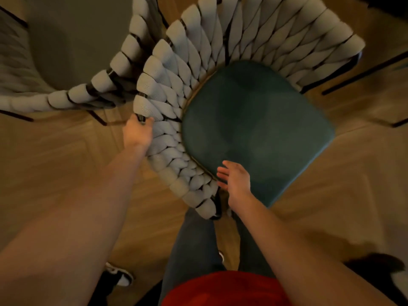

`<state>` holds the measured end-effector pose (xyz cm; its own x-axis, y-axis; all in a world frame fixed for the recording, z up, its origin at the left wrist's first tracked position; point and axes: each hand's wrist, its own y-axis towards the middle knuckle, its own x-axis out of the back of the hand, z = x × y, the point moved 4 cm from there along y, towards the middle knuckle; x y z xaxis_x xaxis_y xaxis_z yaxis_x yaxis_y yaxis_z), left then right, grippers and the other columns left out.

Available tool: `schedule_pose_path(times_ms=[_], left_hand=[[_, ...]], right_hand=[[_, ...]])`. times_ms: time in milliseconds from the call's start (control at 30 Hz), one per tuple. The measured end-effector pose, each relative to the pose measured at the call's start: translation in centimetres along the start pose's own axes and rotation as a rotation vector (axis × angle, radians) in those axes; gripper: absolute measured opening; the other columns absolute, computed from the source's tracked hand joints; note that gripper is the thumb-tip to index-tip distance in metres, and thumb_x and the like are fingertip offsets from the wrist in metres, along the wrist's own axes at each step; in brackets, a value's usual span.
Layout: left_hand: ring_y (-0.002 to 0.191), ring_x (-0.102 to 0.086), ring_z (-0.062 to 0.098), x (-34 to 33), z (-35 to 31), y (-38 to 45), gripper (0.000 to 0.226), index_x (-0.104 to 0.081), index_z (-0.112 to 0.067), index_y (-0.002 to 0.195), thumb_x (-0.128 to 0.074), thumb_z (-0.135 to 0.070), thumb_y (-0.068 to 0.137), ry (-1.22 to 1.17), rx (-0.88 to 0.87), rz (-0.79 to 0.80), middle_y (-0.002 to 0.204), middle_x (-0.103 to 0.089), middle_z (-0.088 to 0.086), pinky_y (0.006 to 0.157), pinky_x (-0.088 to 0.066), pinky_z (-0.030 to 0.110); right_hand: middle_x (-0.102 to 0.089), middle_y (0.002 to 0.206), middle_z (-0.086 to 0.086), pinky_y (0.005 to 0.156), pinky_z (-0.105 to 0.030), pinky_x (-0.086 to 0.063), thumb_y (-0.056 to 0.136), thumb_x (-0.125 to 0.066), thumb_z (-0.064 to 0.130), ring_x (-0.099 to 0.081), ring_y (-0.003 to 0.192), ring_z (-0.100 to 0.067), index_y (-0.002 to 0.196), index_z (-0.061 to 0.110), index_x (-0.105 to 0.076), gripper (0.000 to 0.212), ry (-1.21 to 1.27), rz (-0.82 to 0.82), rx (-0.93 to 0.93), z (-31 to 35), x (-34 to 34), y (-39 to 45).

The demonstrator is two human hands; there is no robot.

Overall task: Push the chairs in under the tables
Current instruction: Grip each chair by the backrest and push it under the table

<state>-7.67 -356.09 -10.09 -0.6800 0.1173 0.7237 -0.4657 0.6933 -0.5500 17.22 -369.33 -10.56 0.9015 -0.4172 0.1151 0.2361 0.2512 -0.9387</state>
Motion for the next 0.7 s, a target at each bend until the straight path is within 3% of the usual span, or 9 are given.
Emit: schedule_pose_path(times_ms=[133,333,467,700], left_hand=[[0.112,-0.058,0.038,-0.4,0.6,0.1,0.038,-0.059,-0.009,0.115,-0.052,-0.042,0.097,-0.011,0.051,-0.024,0.117,-0.064,0.016,0.096,-0.048,0.046],[0.113,-0.057,0.037,-2.7,1.2,-3.1,0.038,-0.058,-0.008,0.118,-0.050,-0.039,0.099,-0.036,0.131,-0.077,0.120,-0.062,0.016,0.095,-0.046,0.043],[0.112,-0.058,0.036,-6.5,1.1,-7.0,0.042,-0.057,-0.006,0.123,-0.052,-0.040,0.098,-0.144,0.233,-0.044,0.123,-0.061,0.016,0.096,-0.048,0.044],[0.121,-0.054,0.037,-14.7,-1.5,-16.1,0.051,-0.052,0.002,0.129,-0.050,-0.039,0.100,-0.186,0.285,0.073,0.131,-0.057,0.022,0.095,-0.043,0.040]], right_hand=[[-0.067,0.103,-0.005,0.076,-0.032,-0.054,0.102,-0.053,0.022,-0.063,0.092,-0.018,0.106,0.017,-0.061,0.011,0.042,-0.022,0.013,-1.8,-0.1,-0.5],[-0.067,0.100,-0.005,0.082,-0.037,-0.055,0.102,-0.053,0.023,-0.063,0.090,-0.017,0.101,0.018,-0.062,0.010,0.096,-0.065,0.088,-2.9,3.0,-0.7],[-0.068,0.096,-0.004,0.067,-0.026,-0.051,0.101,-0.054,0.022,-0.063,0.083,-0.014,0.098,0.019,-0.063,0.010,0.179,-0.101,0.145,-2.9,5.5,-1.1],[-0.068,0.087,0.003,0.082,-0.030,-0.049,0.098,-0.054,0.020,-0.065,0.092,-0.019,0.086,0.027,-0.062,0.015,0.082,-0.258,0.359,-1.3,11.6,-1.6]])
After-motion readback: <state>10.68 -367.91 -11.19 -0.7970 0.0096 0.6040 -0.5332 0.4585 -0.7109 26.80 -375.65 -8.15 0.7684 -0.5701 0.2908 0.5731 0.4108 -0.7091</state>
